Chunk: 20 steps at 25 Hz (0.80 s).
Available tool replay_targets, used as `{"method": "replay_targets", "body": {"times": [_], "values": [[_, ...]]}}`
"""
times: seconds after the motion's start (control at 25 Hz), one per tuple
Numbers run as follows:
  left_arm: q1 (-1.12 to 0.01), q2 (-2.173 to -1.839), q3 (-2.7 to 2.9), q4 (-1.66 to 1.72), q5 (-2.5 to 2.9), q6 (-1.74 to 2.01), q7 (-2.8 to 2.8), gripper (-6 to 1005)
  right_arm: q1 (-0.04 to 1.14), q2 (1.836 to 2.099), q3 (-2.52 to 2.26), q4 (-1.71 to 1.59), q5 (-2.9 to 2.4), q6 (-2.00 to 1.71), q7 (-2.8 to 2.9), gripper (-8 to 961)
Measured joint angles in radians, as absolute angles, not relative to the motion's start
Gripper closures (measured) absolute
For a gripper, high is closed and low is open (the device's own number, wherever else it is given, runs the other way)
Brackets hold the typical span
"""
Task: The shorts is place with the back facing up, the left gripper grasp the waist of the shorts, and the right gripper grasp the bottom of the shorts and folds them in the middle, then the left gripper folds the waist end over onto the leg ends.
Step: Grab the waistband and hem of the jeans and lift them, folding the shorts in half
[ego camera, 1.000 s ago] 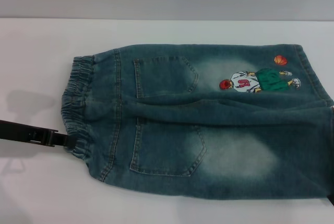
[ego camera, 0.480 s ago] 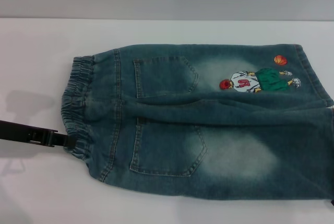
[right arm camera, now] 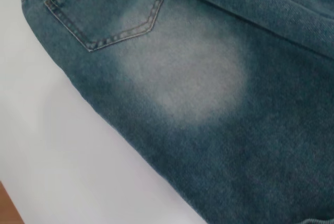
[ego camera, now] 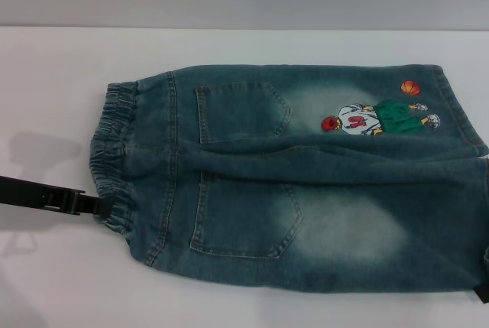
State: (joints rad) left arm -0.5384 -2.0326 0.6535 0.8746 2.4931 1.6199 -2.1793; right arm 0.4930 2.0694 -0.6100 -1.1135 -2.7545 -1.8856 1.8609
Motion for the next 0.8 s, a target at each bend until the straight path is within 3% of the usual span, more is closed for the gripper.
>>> {"method": "replay_targets", "body": {"times": [0.8], "values": [[-0.537,-2.032,0.653,0.880,2.493,1.623,-2.182,978,0.486,2.057,-0.648,-1.101,-2.775,-1.885,1.866,339]]}}
